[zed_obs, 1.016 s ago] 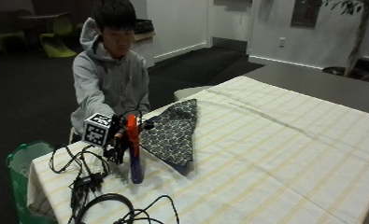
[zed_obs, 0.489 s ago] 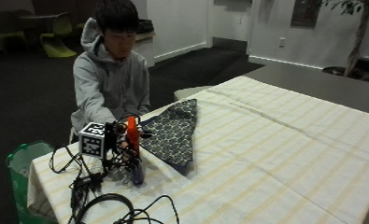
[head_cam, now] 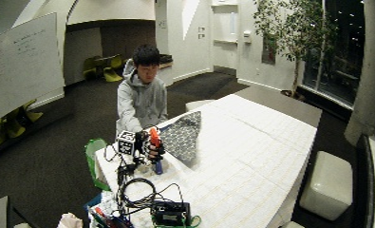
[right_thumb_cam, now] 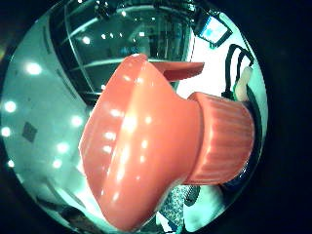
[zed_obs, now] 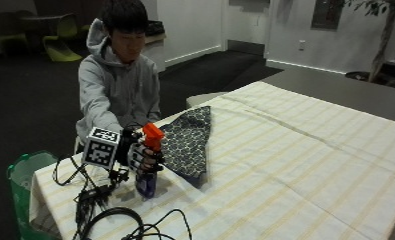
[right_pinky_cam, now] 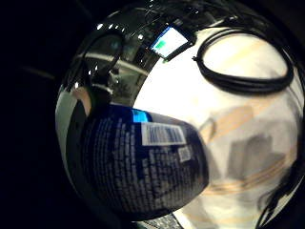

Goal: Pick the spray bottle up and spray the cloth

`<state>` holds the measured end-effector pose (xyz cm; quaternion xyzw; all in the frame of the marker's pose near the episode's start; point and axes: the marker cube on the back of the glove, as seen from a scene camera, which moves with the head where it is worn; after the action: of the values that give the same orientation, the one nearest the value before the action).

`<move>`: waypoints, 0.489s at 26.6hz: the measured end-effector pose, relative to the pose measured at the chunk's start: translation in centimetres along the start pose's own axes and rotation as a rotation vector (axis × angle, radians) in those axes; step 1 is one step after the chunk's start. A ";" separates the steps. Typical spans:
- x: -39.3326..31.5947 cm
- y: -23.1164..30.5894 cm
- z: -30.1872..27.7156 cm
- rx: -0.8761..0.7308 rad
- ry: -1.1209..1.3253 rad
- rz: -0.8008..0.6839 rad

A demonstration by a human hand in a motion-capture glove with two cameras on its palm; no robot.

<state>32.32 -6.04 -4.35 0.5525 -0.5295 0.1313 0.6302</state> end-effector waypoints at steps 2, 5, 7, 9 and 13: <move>-1.4 -0.4 0.1 -0.152 0.068 -0.053; -4.5 -0.2 0.3 -0.428 0.171 -0.128; -6.8 1.1 0.5 -0.615 0.270 -0.189; -9.3 2.5 0.7 -0.769 0.388 -0.240; -13.6 5.1 1.7 -0.962 0.596 -0.274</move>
<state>22.09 0.10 -12.83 0.2069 -0.2532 -0.0570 0.9433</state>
